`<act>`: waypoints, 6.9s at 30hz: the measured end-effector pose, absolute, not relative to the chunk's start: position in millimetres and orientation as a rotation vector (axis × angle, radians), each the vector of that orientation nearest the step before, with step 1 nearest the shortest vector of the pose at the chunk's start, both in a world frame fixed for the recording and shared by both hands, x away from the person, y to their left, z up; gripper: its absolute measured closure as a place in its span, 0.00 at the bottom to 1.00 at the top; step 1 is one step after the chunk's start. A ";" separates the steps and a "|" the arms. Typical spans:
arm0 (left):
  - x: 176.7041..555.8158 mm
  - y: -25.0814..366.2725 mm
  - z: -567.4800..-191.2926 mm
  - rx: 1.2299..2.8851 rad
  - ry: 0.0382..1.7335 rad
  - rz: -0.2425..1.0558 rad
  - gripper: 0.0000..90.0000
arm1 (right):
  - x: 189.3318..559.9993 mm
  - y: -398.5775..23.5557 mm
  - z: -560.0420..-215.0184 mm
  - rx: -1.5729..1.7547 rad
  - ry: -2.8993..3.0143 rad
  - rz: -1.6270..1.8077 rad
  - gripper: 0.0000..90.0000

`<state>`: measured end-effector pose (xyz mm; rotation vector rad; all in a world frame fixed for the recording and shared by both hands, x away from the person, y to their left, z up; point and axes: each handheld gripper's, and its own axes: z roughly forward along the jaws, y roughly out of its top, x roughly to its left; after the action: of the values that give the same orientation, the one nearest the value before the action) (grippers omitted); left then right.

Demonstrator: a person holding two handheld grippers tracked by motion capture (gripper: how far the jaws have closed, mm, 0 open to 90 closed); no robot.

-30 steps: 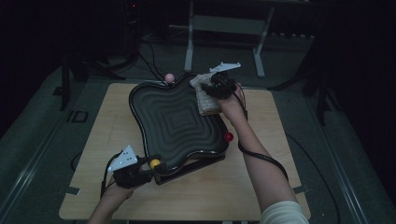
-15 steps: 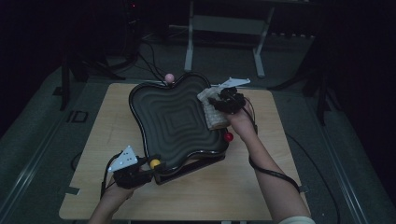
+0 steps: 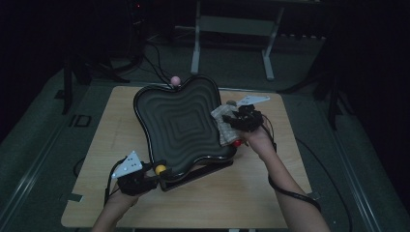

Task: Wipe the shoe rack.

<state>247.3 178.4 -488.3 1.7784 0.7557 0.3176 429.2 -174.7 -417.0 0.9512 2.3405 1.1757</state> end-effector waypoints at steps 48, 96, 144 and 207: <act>250.3 179.9 -488.5 1.792 0.720 0.296 0.66 | 500.2 -84.8 -346.6 0.965 2.229 1.231 0.77; 249.1 178.5 -488.9 1.787 0.731 0.306 0.66 | 388.2 -130.1 -424.8 1.107 2.253 1.132 0.77; 249.9 179.7 -490.4 1.778 0.716 0.304 0.66 | 476.2 -65.7 -367.7 1.104 2.216 1.150 0.75; 249.4 180.3 -490.9 1.772 0.718 0.300 0.66 | 356.1 -130.8 -436.4 1.150 2.142 1.300 0.76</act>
<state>249.4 180.3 -490.9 1.7717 0.7177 0.3000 356.1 -130.8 -436.4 1.1502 2.1422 1.3002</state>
